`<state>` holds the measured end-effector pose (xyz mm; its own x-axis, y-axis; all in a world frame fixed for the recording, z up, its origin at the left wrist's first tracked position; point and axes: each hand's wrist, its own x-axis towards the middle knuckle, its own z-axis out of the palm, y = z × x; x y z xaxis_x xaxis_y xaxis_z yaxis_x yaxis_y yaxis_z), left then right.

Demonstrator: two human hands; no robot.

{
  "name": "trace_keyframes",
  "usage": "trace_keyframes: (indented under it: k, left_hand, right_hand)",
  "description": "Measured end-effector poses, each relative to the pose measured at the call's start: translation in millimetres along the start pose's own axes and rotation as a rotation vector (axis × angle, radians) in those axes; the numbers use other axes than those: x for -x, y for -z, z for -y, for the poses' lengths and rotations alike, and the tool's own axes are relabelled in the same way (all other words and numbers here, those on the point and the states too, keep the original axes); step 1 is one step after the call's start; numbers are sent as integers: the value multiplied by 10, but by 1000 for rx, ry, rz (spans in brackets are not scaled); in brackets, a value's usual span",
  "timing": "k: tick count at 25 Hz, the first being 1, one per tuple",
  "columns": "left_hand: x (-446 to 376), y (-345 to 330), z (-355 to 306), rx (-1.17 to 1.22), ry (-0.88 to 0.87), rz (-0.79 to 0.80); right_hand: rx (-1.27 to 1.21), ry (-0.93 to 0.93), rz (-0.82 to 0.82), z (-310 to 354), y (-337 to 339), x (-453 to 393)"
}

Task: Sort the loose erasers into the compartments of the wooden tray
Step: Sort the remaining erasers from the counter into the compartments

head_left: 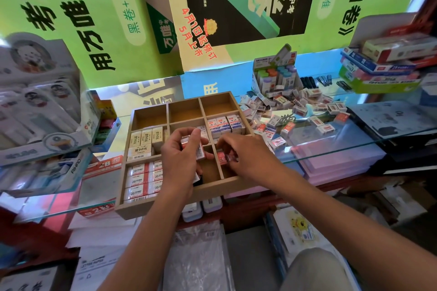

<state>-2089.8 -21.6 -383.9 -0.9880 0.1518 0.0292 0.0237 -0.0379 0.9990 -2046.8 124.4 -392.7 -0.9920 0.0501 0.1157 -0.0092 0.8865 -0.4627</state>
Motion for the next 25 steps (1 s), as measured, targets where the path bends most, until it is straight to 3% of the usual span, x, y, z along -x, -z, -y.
trace_keyframes:
  k: [6, 9, 12, 19, 21, 23, 25]
  left_hand:
    - [-8, 10, -9, -12, -9, 31]
    - [-1, 21, -3, -46, -44, 66]
    - [-15, 48, 4, 37, -19, 100]
    - [-14, 50, 18, 10, -5, 117]
    - [-15, 32, 3, -4, 6, 98]
    - [-10, 17, -12, -9, 23, 100]
    - [-6, 5, -22, -25, 28, 94]
  right_hand:
    - [-335, -37, -59, -91, 124, -20]
    - [-502, 59, -43, 32, 134, -42]
    - [-502, 163, -14, 135, 57, -73]
    - [-491, 152, -119, 122, 35, -36]
    - [-382, 128, -159, 73, 140, -52]
    - [-34, 75, -135, -26, 274, -88]
    - [319, -17, 2, -108, 390, -110]
